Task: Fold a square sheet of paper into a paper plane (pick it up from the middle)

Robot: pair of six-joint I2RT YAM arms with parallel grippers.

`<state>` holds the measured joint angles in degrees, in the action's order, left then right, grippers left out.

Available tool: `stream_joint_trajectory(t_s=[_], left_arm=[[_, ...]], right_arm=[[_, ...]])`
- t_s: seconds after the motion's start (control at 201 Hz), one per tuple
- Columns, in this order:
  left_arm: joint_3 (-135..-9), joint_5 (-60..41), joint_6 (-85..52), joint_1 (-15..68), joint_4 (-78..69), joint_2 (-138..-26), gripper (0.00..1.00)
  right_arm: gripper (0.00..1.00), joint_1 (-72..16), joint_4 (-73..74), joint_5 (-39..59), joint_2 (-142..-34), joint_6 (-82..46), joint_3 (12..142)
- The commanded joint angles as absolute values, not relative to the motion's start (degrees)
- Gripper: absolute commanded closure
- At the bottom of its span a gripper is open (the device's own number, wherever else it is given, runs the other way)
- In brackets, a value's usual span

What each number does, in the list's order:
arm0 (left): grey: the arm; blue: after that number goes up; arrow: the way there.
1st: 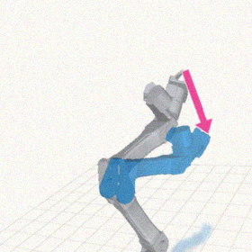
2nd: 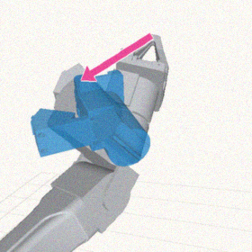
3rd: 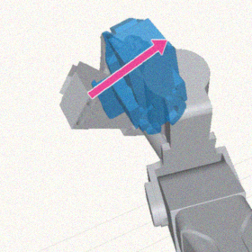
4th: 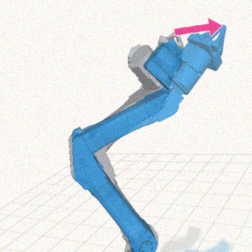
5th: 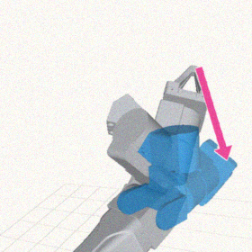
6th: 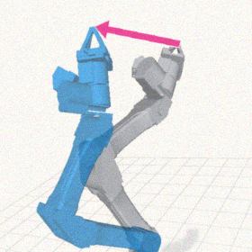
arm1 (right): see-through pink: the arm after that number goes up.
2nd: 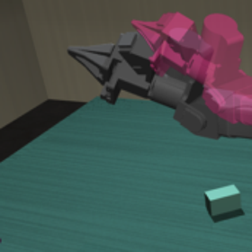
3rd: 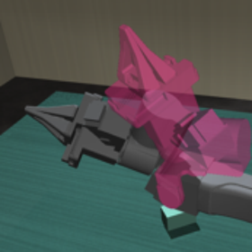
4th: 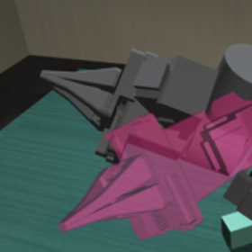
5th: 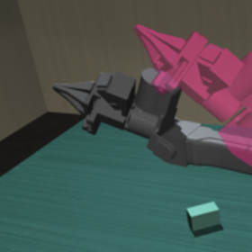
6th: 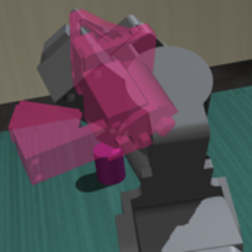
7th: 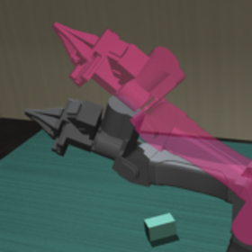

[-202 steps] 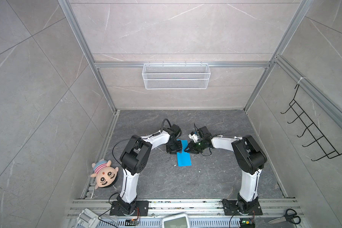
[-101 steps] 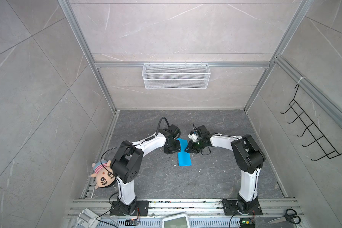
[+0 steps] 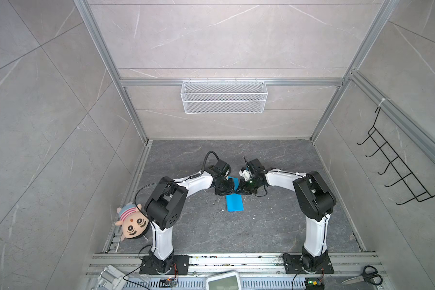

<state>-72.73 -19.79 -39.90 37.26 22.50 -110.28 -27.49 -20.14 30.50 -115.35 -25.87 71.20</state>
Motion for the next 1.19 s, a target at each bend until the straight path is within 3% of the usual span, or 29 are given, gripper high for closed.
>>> stream_joint_trajectory(t_s=[0.0,0.563,0.911,1.19], left_arm=[[-74.72,-20.16,-38.01,37.07,25.47,-111.58,0.78],[-71.20,-12.71,-38.40,36.91,30.42,-112.59,0.79],[-68.79,-7.67,-39.81,36.83,34.91,-109.25,0.74],[-71.35,-6.29,-37.73,36.87,36.85,-106.99,0.81]], right_arm=[[0.79,-28.13,-24.81,21.71,-120.42,-25.07,69.60],[0.80,-28.21,-26.01,19.12,-121.18,-24.52,69.43],[0.80,-28.25,-26.78,17.76,-121.46,-24.28,69.90],[0.80,-28.30,-26.77,17.91,-121.34,-24.35,70.03]])
